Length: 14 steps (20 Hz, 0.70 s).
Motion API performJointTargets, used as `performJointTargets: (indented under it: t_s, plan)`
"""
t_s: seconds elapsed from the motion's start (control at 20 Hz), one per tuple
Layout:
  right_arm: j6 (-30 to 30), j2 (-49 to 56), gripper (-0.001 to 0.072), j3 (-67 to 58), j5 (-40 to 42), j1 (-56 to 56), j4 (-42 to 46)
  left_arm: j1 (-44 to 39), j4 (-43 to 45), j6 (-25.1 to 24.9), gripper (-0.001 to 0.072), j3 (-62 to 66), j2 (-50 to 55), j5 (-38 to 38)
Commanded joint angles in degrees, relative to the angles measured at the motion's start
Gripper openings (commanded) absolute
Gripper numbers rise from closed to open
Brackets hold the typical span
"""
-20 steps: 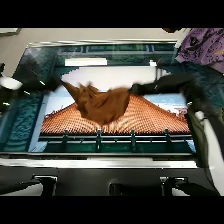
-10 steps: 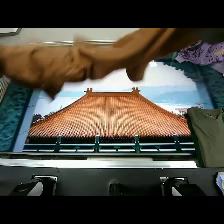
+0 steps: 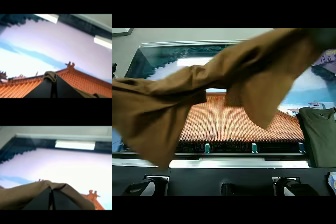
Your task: Fold the clothes and pants, and hang the long-sleeved shirts on hangers.
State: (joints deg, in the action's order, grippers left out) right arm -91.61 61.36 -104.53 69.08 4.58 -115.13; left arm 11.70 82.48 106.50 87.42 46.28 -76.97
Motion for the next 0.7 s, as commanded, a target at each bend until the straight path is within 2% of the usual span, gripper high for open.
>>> performJointTargets:
  t_s: [0.0,0.15,0.3,0.45,0.6,0.65]
  plan:
    - [3.21,15.61,0.0031,-0.09,7.93,-0.02,-3.21,-0.02,-3.58,0.02,0.0017,-15.72,4.79,4.55]
    - [3.58,30.82,0.003,-0.09,4.31,-0.02,-7.08,0.0,-7.8,0.04,0.0017,-30.12,11.37,18.56]
    - [6.43,42.18,0.003,-0.09,-6.45,-0.02,-10.01,-0.02,-10.43,0.02,0.0017,-36.48,19.21,30.27]
    - [12.63,48.33,0.003,-0.09,-14.93,0.0,-13.31,0.0,-11.08,0.02,0.0017,-36.65,27.15,34.91]
    - [14.91,50.36,0.0032,-0.09,-16.72,0.02,-13.4,0.0,-11.39,0.02,0.0017,-36.68,31.54,36.02]
    - [14.88,50.18,0.0097,-0.15,-16.13,-0.09,-12.98,0.0,-11.39,0.02,0.0017,-36.68,32.04,36.02]
